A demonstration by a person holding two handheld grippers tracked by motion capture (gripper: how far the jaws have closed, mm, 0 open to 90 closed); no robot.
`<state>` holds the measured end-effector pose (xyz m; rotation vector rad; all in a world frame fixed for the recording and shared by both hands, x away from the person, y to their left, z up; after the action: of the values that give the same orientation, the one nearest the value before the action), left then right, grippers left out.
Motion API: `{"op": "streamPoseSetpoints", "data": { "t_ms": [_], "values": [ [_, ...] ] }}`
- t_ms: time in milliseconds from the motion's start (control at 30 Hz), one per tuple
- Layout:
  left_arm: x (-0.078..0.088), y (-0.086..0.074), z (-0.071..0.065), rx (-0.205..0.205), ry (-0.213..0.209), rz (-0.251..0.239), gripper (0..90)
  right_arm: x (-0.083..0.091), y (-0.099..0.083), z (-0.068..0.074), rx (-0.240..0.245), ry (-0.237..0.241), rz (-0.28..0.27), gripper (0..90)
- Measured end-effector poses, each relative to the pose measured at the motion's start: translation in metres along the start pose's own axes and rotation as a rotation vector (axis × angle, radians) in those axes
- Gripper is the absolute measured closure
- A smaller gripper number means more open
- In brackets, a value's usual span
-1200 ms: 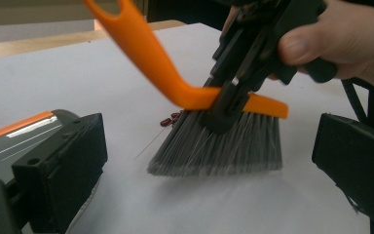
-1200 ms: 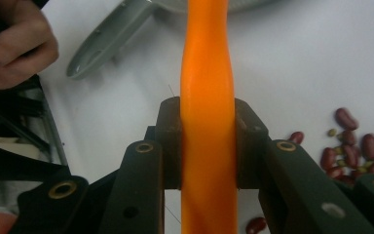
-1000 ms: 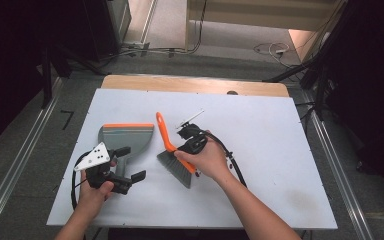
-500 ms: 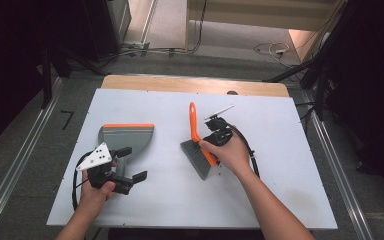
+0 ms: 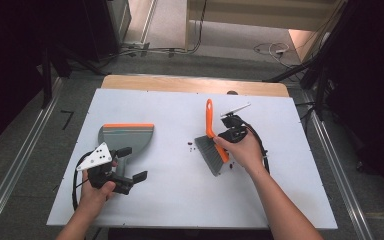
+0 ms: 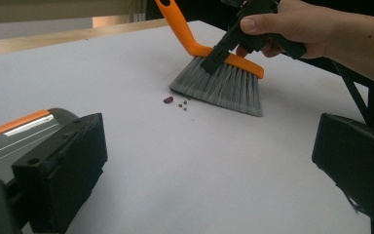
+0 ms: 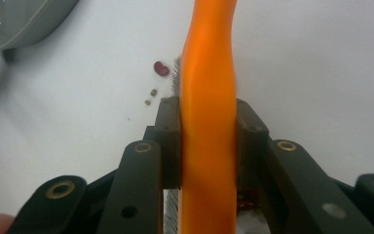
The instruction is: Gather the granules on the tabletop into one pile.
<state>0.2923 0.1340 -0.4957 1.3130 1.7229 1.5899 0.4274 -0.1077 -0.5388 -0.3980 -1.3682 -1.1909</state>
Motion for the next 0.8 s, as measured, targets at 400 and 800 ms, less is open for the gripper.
{"op": "streamPoseSetpoints", "data": {
  "t_ms": [400, 800],
  "values": [
    [-0.003, 0.0, 0.001, 0.0, 0.0, 0.005, 0.2, 0.017, 0.012, 0.017, -0.017, 0.074, -0.045, 68.7],
    [0.001, 0.0, 0.0, -0.005, 0.001, -0.002, 0.2, -0.035, 0.037, 0.074, -0.05, 0.107, 0.02, 68.6]
  ]
}}
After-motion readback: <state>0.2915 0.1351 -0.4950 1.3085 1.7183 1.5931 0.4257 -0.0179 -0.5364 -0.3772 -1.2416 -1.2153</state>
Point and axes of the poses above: each handheld gripper's, and its own axes: x roughly backward along the jaws, y roughly out of its top, z roughly to its left, the point moved 10 cm from there along -x, roughly forward along the jaws, and after that the axes turned 10 degrees about -y, right-handed, at the moved point
